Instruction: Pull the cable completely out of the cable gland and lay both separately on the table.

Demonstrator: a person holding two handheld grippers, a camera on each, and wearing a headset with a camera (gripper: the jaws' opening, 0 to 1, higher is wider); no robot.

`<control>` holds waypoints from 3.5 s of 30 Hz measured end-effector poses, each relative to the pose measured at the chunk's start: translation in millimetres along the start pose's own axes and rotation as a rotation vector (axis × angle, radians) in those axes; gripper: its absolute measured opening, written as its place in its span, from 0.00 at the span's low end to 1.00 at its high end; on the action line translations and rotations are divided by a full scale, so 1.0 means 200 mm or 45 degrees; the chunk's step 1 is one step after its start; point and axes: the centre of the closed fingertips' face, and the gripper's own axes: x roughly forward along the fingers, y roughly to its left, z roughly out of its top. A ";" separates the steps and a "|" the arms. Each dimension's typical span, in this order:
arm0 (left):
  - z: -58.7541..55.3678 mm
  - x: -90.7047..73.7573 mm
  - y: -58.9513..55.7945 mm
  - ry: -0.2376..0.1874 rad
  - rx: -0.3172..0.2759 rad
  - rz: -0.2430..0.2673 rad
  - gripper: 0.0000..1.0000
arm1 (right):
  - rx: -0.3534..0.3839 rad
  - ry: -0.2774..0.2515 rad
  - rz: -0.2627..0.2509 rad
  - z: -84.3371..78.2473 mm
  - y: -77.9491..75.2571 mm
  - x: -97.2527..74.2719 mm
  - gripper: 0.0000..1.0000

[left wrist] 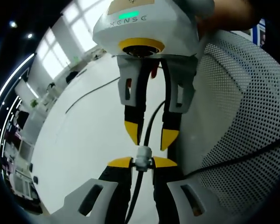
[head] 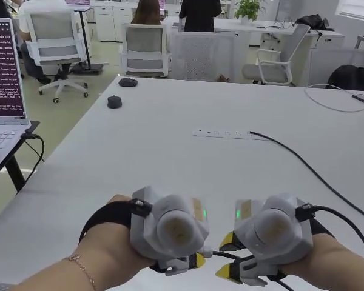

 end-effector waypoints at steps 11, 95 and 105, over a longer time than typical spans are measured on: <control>0.02 0.00 0.00 -0.022 0.006 0.000 0.17 | -0.009 0.066 -0.019 -0.06 -0.02 0.01 0.02; 0.05 -0.03 0.04 -0.062 0.004 0.054 0.17 | -0.023 0.005 -0.092 -0.01 -0.08 -0.03 0.06; -0.03 -0.03 0.11 0.017 -0.047 0.119 0.17 | 0.027 0.086 -0.150 -0.09 -0.14 -0.04 0.02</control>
